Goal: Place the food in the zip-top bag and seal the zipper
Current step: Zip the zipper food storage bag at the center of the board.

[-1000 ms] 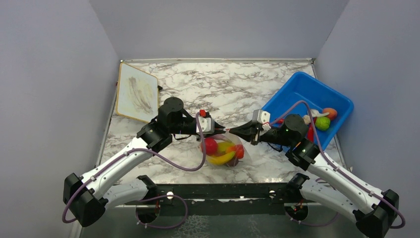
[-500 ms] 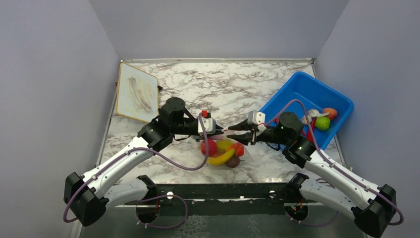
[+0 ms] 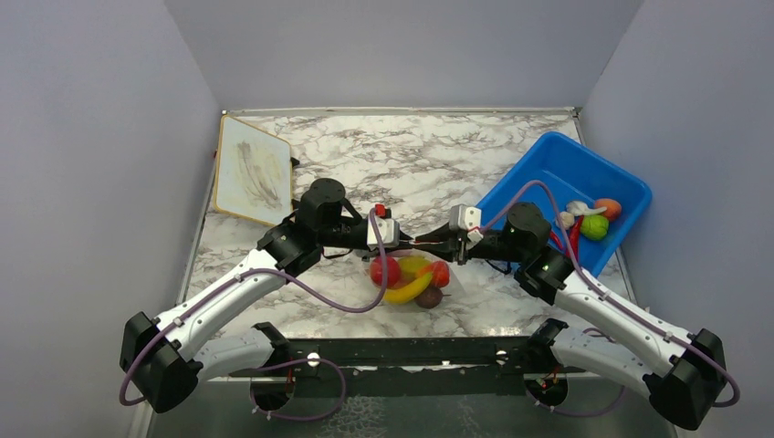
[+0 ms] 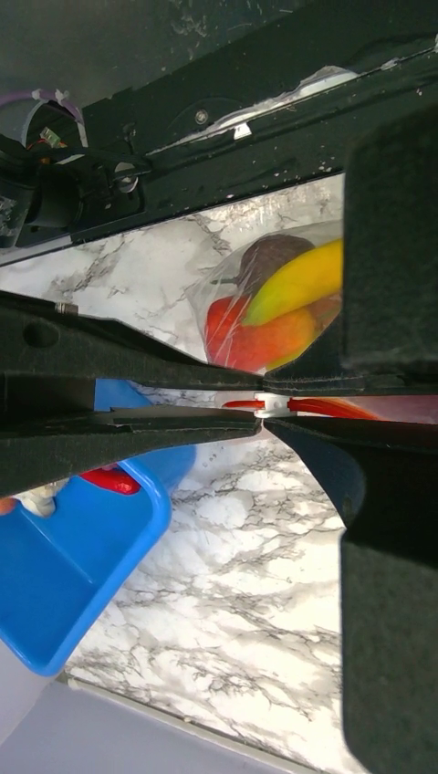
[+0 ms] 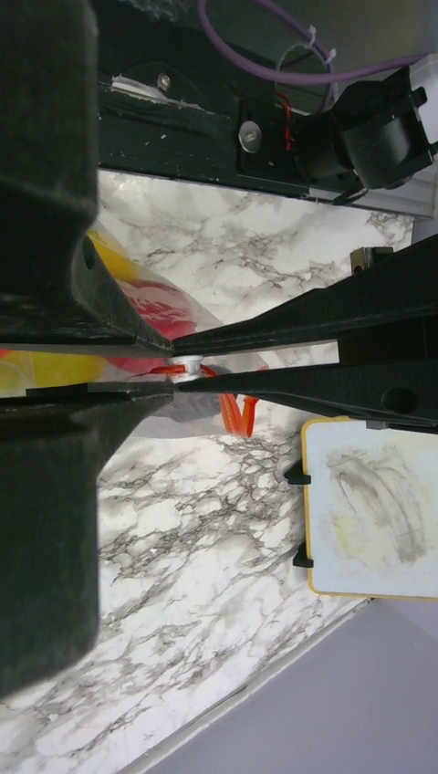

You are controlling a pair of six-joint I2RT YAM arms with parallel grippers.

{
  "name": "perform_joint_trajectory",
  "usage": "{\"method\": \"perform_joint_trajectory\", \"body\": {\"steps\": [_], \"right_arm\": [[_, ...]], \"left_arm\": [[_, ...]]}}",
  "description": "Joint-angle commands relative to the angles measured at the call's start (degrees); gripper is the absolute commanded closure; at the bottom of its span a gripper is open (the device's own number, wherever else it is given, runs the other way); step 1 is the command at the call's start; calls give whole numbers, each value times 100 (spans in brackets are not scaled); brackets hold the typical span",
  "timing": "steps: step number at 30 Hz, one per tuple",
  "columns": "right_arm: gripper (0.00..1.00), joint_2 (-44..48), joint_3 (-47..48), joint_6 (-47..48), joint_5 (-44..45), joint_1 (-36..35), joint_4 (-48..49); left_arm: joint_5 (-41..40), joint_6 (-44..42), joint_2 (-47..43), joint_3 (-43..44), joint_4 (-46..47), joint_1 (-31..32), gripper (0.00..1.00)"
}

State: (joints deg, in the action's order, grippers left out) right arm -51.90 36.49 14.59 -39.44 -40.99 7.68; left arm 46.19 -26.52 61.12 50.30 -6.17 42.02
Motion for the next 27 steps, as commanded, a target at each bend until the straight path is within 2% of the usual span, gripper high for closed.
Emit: {"method": "perform_joint_trajectory", "body": {"steps": [1, 9, 18, 24, 25, 27], "right_arm": [[97, -84, 210, 237, -136, -32, 169], [99, 362, 158, 194, 260, -32, 334], [99, 868, -50, 5, 718, -32, 351], [99, 1058, -57, 117, 486, -29, 196], [97, 989, -29, 206, 297, -31, 114], [70, 764, 84, 468, 27, -32, -169]], "left_arm": [[243, -173, 13, 14, -131, -1, 100], [-112, -608, -8, 181, -708, -10, 100], [-438, -823, -85, 60, -889, -2, 100], [-362, -822, -156, 80, -938, -11, 100], [-318, -820, -179, 97, -934, -17, 100], [-192, -802, -196, 161, -935, -10, 100]]}}
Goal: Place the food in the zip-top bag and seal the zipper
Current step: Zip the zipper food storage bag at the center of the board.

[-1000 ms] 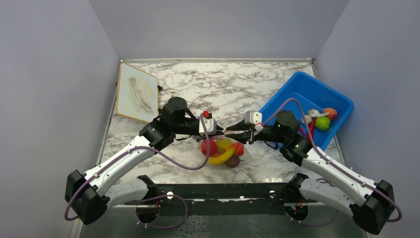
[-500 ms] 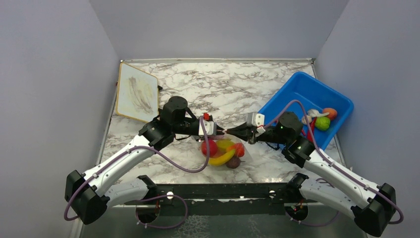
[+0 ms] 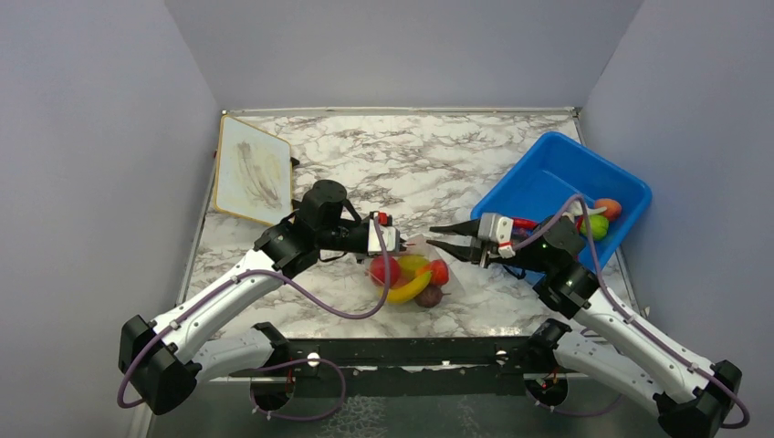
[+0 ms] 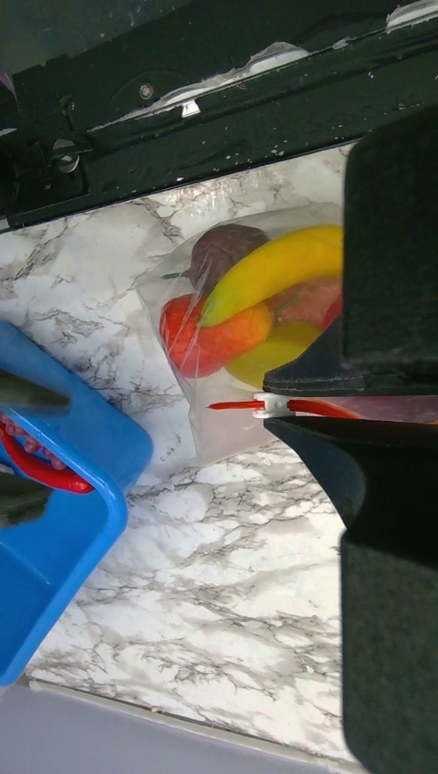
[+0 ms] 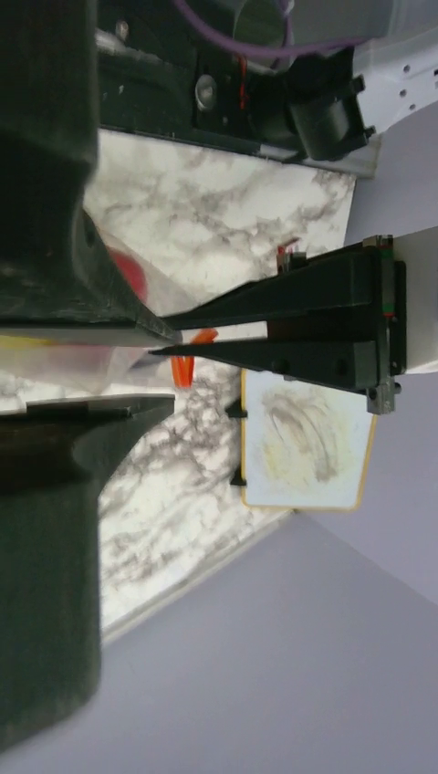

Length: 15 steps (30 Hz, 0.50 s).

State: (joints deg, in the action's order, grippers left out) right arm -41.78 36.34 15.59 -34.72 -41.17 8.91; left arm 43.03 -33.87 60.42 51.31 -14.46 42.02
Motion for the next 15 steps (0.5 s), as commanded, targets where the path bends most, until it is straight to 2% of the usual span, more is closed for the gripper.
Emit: {"method": "perform_joint_trajectory", "body": {"steps": [1, 7, 10, 15], "right_arm": [[62, -378, 174, 441, -549, -14, -411], [41, -898, 434, 776, -859, -14, -529], [40, -1162, 440, 1194, -990, -14, -392], [40, -1558, 644, 1335, -879, -14, -419]], "left_arm": [[186, -60, -127, 89, -102, -7, 100], [398, -67, -175, 219, -87, -10, 100], [442, -82, -146, 284, -88, -10, 100], [423, -83, -92, 389, -99, -10, 100]]}}
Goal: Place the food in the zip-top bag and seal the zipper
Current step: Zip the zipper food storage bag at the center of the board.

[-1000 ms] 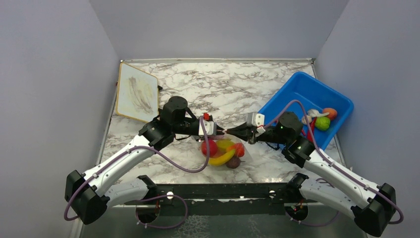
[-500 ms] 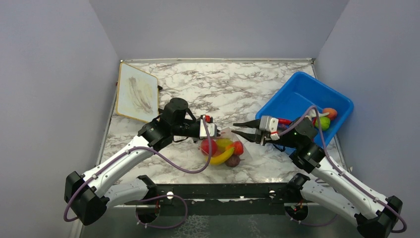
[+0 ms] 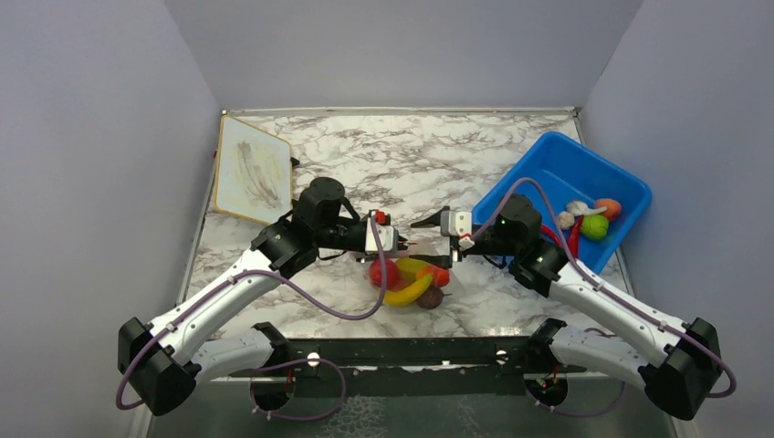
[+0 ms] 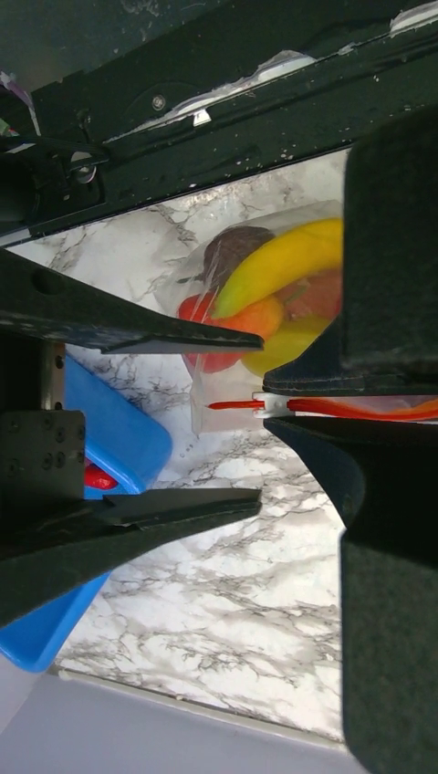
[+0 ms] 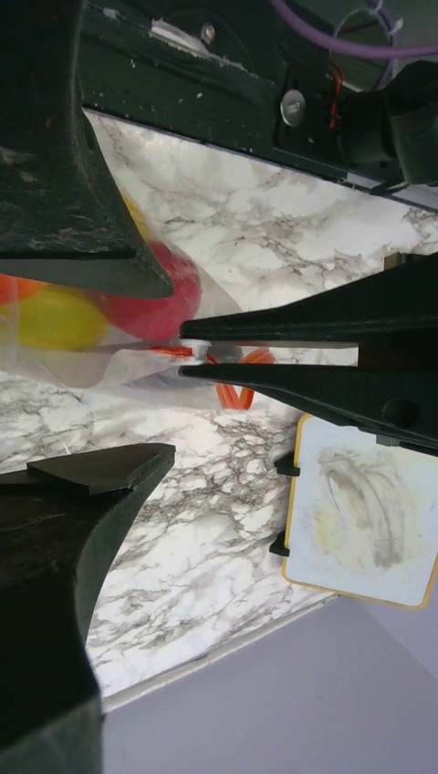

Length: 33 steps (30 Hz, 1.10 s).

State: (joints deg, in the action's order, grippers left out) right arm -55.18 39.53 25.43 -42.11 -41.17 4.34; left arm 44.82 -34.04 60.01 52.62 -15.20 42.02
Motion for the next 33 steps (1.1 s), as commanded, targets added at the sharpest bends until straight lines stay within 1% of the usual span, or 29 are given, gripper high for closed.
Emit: {"method": "perform_joint_trajectory", "body": {"steps": [1, 3, 4, 5, 6, 7, 8, 9, 11, 15, 17, 21, 28, 33], "right_arm": [[40, -295, 329, 428, -68, -13, 13], [42, -379, 278, 494, 143, -14, 113], [46, -399, 275, 443, 199, -14, 178], [56, -419, 292, 430, 227, -13, 188], [78, -429, 348, 410, 240, -14, 178], [95, -413, 395, 395, 239, -14, 147], [99, -363, 434, 413, 269, -14, 95], [99, -273, 447, 352, 331, -14, 78], [99, 17, 325, 79, 442, -14, 348], [99, 450, 232, -187, -115, -14, 611], [99, 490, 168, -199, -234, -14, 637], [99, 547, -78, -302, -1, -14, 742], [99, 757, -141, -509, -127, -14, 773], [99, 667, -273, -998, -92, -14, 1078]], "left_arm": [[236, -72, -39, 296, -39, -13, 100], [236, -105, -4, 369, -106, -14, 100], [241, -125, 15, 410, -140, -10, 100], [255, -136, 19, 433, -165, -16, 100], [257, -138, 20, 446, -174, -10, 100], [247, -133, 22, 461, -191, -10, 100], [193, -108, 28, 492, -227, -14, 100], [106, -119, 37, 532, -310, -18, 100], [-65, -157, 77, 639, -559, -18, 100], [-389, -127, 63, 626, -711, -21, 100], [-430, -113, 32, 583, -714, -25, 100], [-492, -129, -29, 492, -714, -27, 100], [-692, -337, -183, 227, -697, -49, 100], [-517, -221, -256, 82, -593, -49, 100]]}}
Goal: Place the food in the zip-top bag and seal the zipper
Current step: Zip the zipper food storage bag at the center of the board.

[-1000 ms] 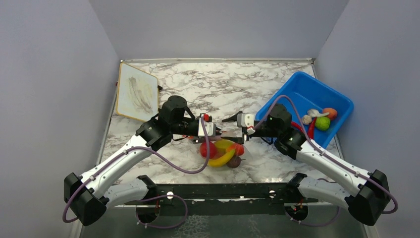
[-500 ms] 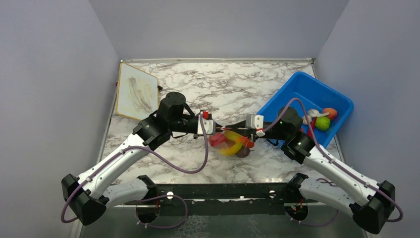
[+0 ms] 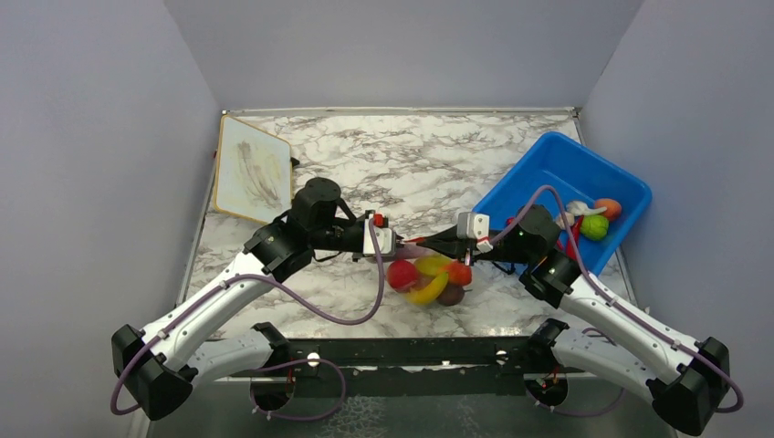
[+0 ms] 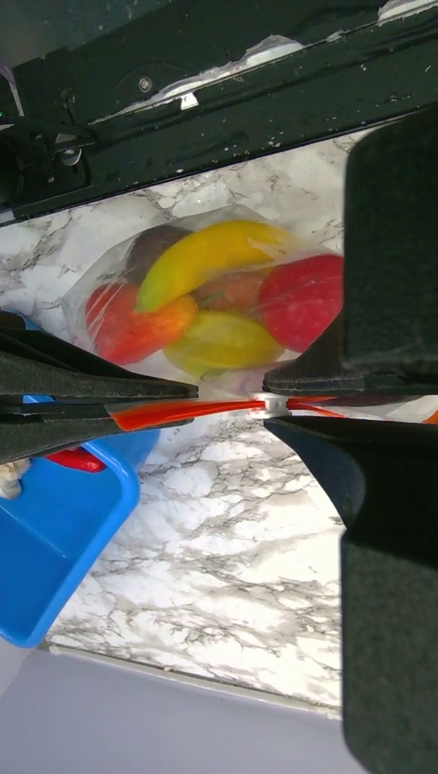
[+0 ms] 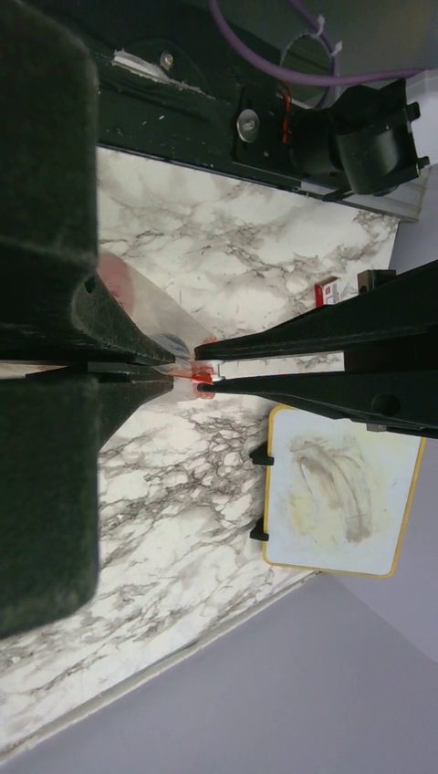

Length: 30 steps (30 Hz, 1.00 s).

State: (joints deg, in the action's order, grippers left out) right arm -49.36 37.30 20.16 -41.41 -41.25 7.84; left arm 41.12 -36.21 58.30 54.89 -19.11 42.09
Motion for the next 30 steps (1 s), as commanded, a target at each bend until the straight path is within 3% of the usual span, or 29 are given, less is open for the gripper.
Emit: {"method": "perform_joint_trajectory", "body": {"steps": [1, 9, 11, 16, 17, 22, 26, 30], "right_arm": [[99, 82, -76, -573, -142, -5, 790], [99, 554, -204, -721, 222, -3, 790], [99, 678, -226, -877, 687, -4, 831], [99, 479, 365, -346, 674, -4, -304], [96, 465, 357, -267, 571, -1, -382], [64, 415, 208, -343, 125, -5, -58], [57, -26, 584, -105, -614, -5, -507], [57, -402, 663, -182, -752, -5, -604]], "left_arm": [[-108, 36, -93, -127, -193, -60, 100], [-365, -1, -406, -181, -202, -58, 100], [-392, 9, -397, -194, -201, -60, 100], [86, 256, -392, -209, -132, -60, 100], [83, 300, -437, -229, -31, -60, 100], [19, 518, -571, -251, 285, -59, 100], [55, 536, -577, -251, 311, -59, 100], [99, 543, -506, -252, 300, -59, 100]]}}
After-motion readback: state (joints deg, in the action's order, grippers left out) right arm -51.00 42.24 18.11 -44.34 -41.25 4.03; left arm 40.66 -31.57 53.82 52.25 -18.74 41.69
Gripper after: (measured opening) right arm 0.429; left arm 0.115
